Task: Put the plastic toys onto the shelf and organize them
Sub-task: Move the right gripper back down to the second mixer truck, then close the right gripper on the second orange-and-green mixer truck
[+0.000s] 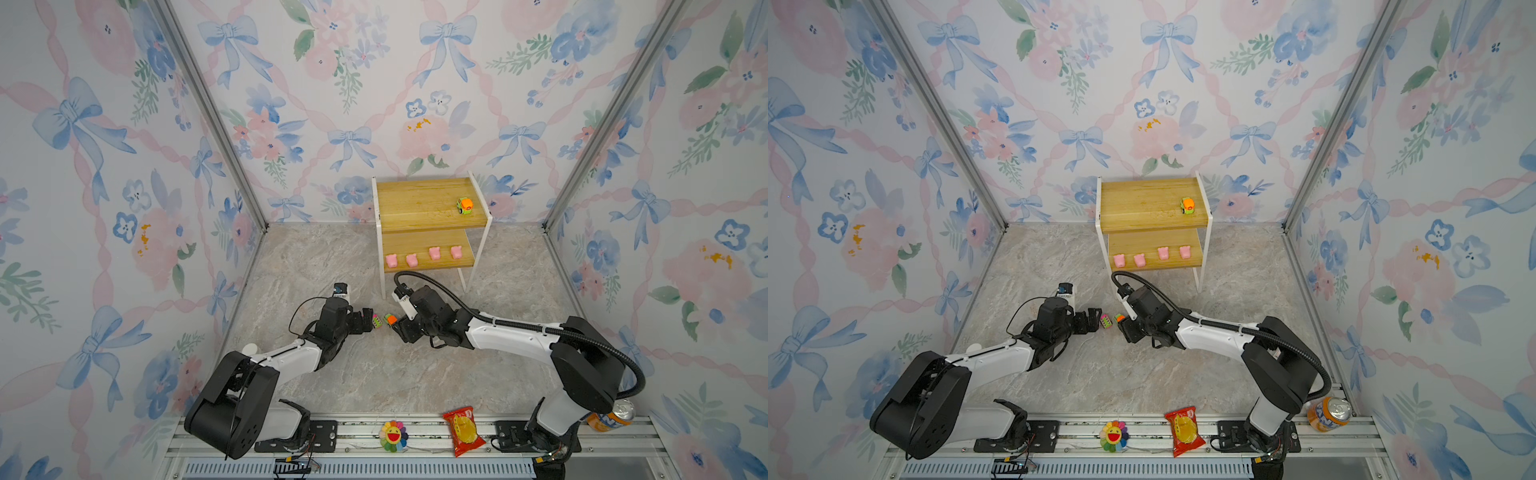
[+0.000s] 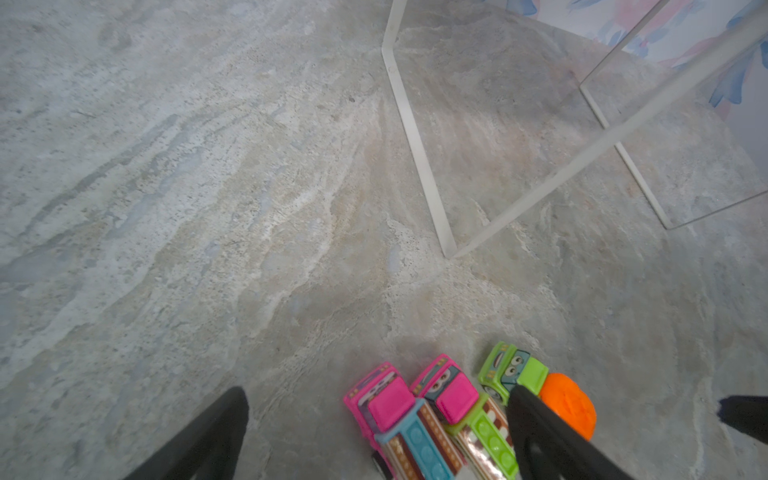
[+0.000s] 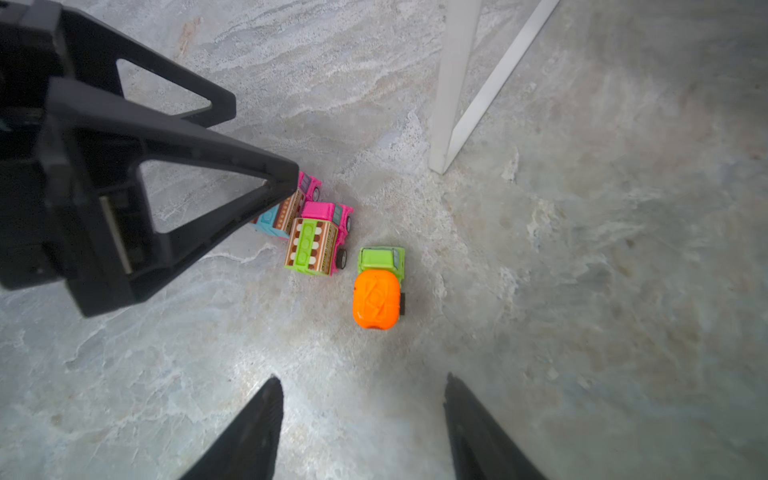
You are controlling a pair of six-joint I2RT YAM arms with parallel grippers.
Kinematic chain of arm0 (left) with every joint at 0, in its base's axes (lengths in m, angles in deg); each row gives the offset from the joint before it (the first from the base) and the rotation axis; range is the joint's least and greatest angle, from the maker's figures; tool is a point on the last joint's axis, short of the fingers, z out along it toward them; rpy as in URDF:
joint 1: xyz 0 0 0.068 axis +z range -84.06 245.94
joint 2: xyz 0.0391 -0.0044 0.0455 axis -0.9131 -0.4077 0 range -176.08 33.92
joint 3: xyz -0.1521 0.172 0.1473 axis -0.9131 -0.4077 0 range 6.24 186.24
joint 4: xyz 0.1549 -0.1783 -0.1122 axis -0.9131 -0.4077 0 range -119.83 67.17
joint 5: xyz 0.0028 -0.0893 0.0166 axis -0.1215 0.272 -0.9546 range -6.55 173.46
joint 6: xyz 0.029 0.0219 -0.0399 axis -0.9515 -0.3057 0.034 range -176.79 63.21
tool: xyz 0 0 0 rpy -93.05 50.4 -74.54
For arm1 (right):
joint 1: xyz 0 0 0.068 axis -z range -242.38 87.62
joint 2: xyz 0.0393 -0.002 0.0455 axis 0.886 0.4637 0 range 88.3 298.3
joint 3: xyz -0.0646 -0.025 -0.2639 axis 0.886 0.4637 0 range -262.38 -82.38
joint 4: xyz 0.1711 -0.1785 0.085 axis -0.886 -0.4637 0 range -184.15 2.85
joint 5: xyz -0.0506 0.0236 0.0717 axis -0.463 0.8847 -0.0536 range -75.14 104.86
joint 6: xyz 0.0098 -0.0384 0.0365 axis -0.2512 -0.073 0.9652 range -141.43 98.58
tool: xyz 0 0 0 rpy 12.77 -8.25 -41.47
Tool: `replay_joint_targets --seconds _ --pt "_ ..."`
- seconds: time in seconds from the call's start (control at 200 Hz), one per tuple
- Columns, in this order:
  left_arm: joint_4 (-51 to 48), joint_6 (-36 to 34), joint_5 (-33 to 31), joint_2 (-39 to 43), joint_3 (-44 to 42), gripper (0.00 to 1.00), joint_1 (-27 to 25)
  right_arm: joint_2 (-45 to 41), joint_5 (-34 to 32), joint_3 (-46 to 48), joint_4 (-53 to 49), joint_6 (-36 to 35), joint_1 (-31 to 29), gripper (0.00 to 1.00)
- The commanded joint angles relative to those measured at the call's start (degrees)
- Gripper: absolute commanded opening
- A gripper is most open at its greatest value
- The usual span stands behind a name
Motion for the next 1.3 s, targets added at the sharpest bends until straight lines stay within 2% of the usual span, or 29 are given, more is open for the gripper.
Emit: replay_joint_targets --seconds 0.0,0.44,1.175,1.295 --pt "-1.41 -0.16 -1.0 1.19 -0.84 0.98 -0.22 2.81 1.47 -0.71 6.08 -1.8 1.38 0.64" --pt "-2.09 0.43 -1.51 1.62 -0.92 0.98 -0.23 9.19 2.14 -0.48 13.78 -1.65 2.4 0.63" --pt "-2.57 1.35 -1.78 0.55 -0.61 0.98 -0.31 15.08 0.23 -2.88 16.39 -2.59 1.5 0.59" --pt "-2.59 1.37 -1.77 0.61 -0.61 0.98 -0.34 15.29 -0.16 -2.98 16.06 -2.61 1.54 0.56"
